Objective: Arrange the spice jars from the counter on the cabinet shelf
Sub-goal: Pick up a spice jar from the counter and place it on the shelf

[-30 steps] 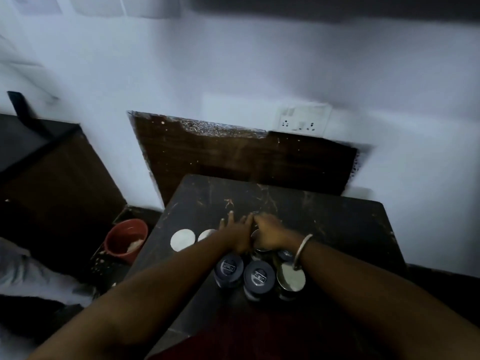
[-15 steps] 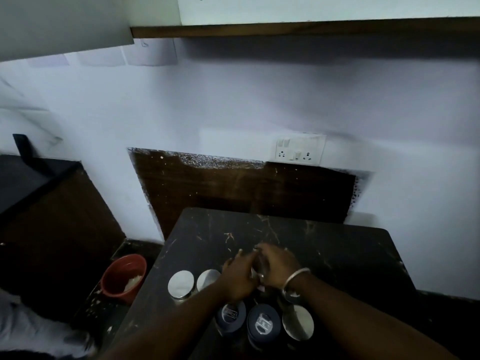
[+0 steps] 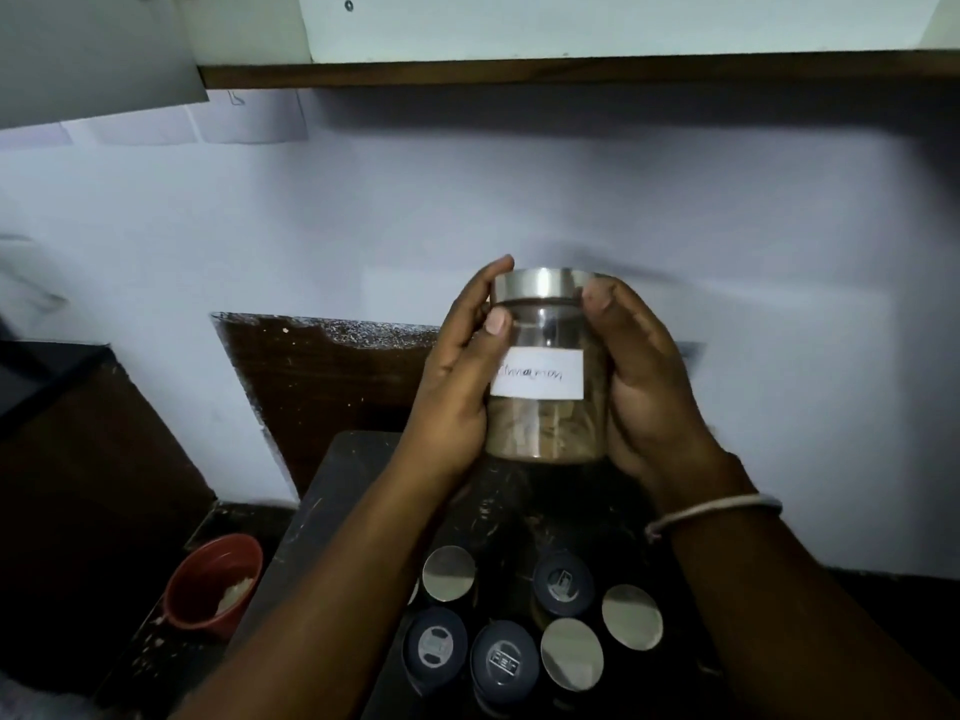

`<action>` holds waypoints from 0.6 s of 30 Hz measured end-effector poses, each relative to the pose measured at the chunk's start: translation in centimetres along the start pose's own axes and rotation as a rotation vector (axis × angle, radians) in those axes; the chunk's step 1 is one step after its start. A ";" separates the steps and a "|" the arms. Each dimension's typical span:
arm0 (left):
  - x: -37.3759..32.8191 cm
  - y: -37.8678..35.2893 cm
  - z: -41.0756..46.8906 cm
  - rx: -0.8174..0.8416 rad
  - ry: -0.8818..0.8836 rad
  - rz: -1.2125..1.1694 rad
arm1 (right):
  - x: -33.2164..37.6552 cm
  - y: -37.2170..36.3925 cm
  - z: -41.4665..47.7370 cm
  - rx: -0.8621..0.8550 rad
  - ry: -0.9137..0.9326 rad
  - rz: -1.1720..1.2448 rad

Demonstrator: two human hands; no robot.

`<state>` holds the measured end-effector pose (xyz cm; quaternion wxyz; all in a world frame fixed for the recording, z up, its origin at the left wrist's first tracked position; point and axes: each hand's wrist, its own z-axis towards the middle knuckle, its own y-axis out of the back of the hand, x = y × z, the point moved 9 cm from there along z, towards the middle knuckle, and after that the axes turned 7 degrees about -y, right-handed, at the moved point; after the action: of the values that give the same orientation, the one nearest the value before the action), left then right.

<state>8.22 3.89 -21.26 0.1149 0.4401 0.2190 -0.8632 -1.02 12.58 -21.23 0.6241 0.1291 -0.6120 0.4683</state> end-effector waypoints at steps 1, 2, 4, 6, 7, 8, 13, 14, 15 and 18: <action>-0.7 -0.7 0.1 -0.004 -0.010 -0.027 | 0.3 -0.4 -0.3 -0.014 0.012 0.044; -1.2 -1.2 0.2 -0.006 -0.016 -0.053 | 0.6 -0.8 -0.6 -0.028 0.019 0.080; -2.0 -2.0 0.3 -0.006 -0.031 -0.087 | 1.3 -1.1 -1.0 -0.057 0.028 0.133; -2.5 -2.3 0.4 -0.022 -0.059 -0.094 | 2.1 -0.9 -1.2 -0.093 0.046 0.122; -2.7 -2.3 0.5 -0.038 -0.075 -0.087 | 2.4 -0.7 -1.3 -0.108 0.059 0.107; -2.9 -2.3 0.5 -0.056 -0.086 -0.083 | 2.7 -0.6 -1.4 -0.115 0.071 0.095; -3.5 -2.7 0.6 -0.063 -0.101 -0.078 | 4.0 -0.6 -2.4 -0.155 0.126 0.032; -3.5 -2.8 0.6 -0.064 -0.103 -0.088 | 4.2 -0.6 -2.6 -0.165 0.130 0.023; -3.6 -2.9 0.6 -0.065 -0.105 -0.101 | 4.3 -0.7 -2.7 -0.169 0.133 0.014; -3.6 -3.0 0.6 -0.059 -0.102 -0.109 | 4.6 -0.8 -3.1 -0.164 0.141 0.001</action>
<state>8.73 6.25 -17.23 0.0917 0.3795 0.2618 -0.8826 0.68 16.37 -17.48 0.6737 0.0438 -0.6030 0.4249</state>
